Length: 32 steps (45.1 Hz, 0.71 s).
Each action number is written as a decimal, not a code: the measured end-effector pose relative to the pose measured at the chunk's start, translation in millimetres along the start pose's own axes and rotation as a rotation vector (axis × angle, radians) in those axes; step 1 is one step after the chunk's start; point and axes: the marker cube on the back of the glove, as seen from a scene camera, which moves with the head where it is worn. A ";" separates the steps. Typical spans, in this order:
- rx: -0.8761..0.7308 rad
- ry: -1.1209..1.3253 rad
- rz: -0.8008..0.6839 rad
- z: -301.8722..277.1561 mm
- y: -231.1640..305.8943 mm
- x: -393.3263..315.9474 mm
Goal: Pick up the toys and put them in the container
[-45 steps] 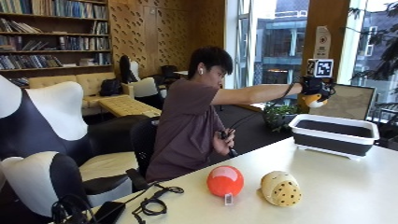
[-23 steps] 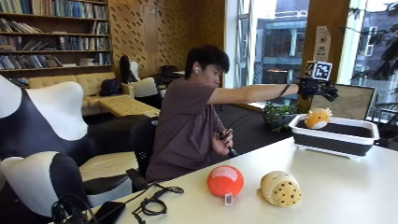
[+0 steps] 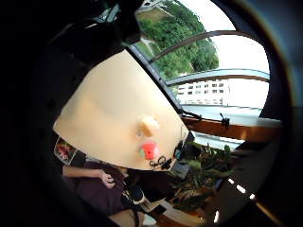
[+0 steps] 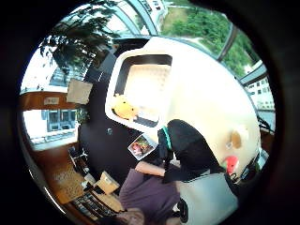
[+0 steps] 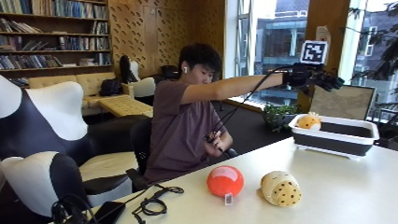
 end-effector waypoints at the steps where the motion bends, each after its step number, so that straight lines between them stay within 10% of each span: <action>1: -0.005 0.016 0.043 1.6 4.9 19.3; 6: -0.030 0.133 0.297 18.3 23.6 108.0; 32: -0.542 -0.084 0.530 292.9 78.4 297.2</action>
